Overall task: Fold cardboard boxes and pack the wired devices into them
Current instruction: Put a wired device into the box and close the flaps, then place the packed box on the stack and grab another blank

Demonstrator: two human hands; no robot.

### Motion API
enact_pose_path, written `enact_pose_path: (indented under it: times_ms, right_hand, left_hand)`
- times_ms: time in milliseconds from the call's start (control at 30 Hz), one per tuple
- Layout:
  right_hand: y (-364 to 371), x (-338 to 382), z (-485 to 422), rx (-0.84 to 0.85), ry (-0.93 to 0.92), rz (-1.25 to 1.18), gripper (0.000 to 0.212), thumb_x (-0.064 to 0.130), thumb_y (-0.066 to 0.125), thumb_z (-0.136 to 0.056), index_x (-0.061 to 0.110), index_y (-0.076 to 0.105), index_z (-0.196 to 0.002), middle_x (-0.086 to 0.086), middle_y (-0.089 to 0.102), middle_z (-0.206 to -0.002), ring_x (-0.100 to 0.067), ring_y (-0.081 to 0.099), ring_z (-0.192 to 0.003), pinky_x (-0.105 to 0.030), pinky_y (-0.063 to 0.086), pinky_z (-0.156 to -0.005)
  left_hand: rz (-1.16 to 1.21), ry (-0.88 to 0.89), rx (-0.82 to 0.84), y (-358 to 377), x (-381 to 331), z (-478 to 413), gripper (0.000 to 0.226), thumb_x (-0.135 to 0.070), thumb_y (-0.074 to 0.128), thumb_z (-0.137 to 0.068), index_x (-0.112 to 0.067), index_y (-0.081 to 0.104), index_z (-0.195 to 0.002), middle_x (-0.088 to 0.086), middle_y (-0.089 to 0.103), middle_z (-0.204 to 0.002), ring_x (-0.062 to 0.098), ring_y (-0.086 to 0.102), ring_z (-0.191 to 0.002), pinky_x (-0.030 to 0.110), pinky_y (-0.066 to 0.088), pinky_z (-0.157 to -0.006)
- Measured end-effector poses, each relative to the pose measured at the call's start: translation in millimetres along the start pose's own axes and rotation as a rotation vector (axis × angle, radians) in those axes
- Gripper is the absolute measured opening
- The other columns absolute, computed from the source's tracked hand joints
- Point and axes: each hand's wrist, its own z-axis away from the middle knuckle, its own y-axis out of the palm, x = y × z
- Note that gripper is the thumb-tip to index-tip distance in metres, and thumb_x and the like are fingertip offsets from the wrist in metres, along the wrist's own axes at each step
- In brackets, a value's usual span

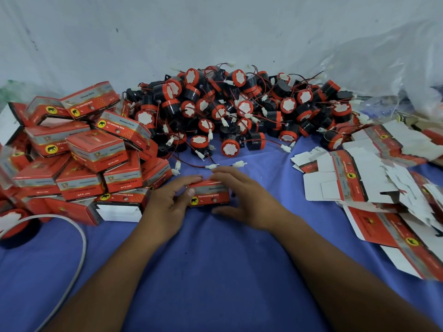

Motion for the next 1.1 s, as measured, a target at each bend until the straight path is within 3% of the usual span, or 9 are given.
enact_pose_path:
  times_ms: [133, 367, 467, 567, 667, 767, 867, 933, 1100]
  right_hand:
    - [-1, 6, 1, -0.104, 0.118, -0.243, 0.047, 0.03, 0.083, -0.082, 0.019, 0.061, -0.122, 0.006, 0.064, -0.112, -0.011, 0.063, -0.098, -0.027, 0.055, -0.075]
    - [1, 10, -2, -0.037, 0.244, -0.425, 0.053, 0.025, 0.081, -0.084, 0.02, 0.055, -0.129, 0.003, 0.064, -0.118, -0.012, 0.064, -0.106, -0.032, 0.056, -0.092]
    - [3, 10, -9, -0.155, 0.336, -0.43, 0.045, 0.035, 0.078, -0.086, 0.021, 0.054, -0.121, 0.008, 0.067, -0.113, -0.01, 0.066, -0.094, -0.03, 0.056, -0.078]
    - [6, 17, -26, -0.406, 0.605, -0.507, 0.043, 0.048, 0.075, -0.085, 0.016, 0.056, -0.107, -0.004, 0.069, -0.101, -0.024, 0.068, -0.076, -0.046, 0.057, -0.068]
    - [9, 30, -59, -0.406, 0.741, -0.699, 0.048, 0.045, 0.07, -0.09, 0.008, 0.055, -0.115, -0.009, 0.064, -0.097, -0.02, 0.066, -0.07, -0.032, 0.053, -0.057]
    - [8, 54, -118, -0.283, 0.694, -1.037, 0.047, 0.024, 0.064, -0.099, 0.002, 0.048, -0.138, -0.012, 0.064, -0.114, -0.024, 0.068, -0.091, -0.039, 0.06, -0.086]
    - [5, 85, -169, -0.237, 0.554, -1.245, 0.062, 0.006, 0.059, -0.1, -0.007, 0.026, -0.151, -0.028, 0.046, -0.145, -0.041, 0.051, -0.132, -0.049, 0.042, -0.112]
    - [9, 93, -174, -0.179, 0.511, -1.07, 0.054, 0.012, 0.062, -0.099, -0.004, 0.041, -0.146, -0.023, 0.051, -0.143, -0.034, 0.057, -0.126, -0.045, 0.047, -0.109]
    - [-25, 33, -94, 0.021, 0.547, 0.05, 0.037, 0.029, 0.065, -0.096, 0.002, 0.065, -0.122, -0.015, 0.065, -0.123, -0.033, 0.061, -0.111, -0.045, 0.049, -0.096]
  left_hand:
    - [-0.023, -0.056, 0.133, -2, -2, 3, 0.062, -0.052, 0.072, -0.074, -0.038, 0.053, -0.131, -0.024, 0.054, -0.129, -0.009, 0.05, -0.119, 0.01, 0.044, -0.095]
    - [-0.024, 0.019, 0.009, 5, 1, 0, 0.047, -0.026, 0.076, -0.083, -0.031, 0.052, -0.123, -0.023, 0.058, -0.117, -0.005, 0.055, -0.111, 0.007, 0.042, -0.088]
    - [0.145, -0.072, -0.081, 7, -1, -3, 0.057, -0.018, 0.073, -0.087, -0.035, 0.042, -0.132, -0.021, 0.054, -0.13, -0.007, 0.053, -0.118, 0.011, 0.048, -0.088]
    - [0.146, -0.16, -0.167, 7, 2, -3, 0.051, -0.015, 0.067, -0.093, -0.029, 0.045, -0.136, -0.022, 0.055, -0.127, -0.01, 0.056, -0.111, 0.005, 0.046, -0.079]
    - [0.021, -0.168, -0.151, 6, 5, -4, 0.029, -0.014, 0.063, -0.095, -0.024, 0.059, -0.122, -0.011, 0.064, -0.115, -0.004, 0.06, -0.102, 0.01, 0.05, -0.08]
    - [-0.036, -0.135, -0.119, 7, 1, -2, 0.017, -0.008, 0.063, -0.094, -0.016, 0.067, -0.108, -0.003, 0.069, -0.099, -0.001, 0.063, -0.089, 0.013, 0.049, -0.08]
    - [-0.048, -0.091, -0.11, 8, 0, 0, 0.012, -0.005, 0.063, -0.093, -0.013, 0.069, -0.099, -0.011, 0.067, -0.084, -0.011, 0.06, -0.078, 0.002, 0.041, -0.071]
    - [-0.033, -0.112, -0.091, 8, 1, 0, 0.01, -0.006, 0.064, -0.093, -0.013, 0.07, -0.097, -0.009, 0.067, -0.083, -0.009, 0.06, -0.075, 0.003, 0.041, -0.069]
    - [-0.018, -0.069, -0.047, 6, 2, -2, 0.01, -0.006, 0.063, -0.094, -0.012, 0.07, -0.094, -0.008, 0.069, -0.084, -0.001, 0.063, -0.081, 0.008, 0.044, -0.071]
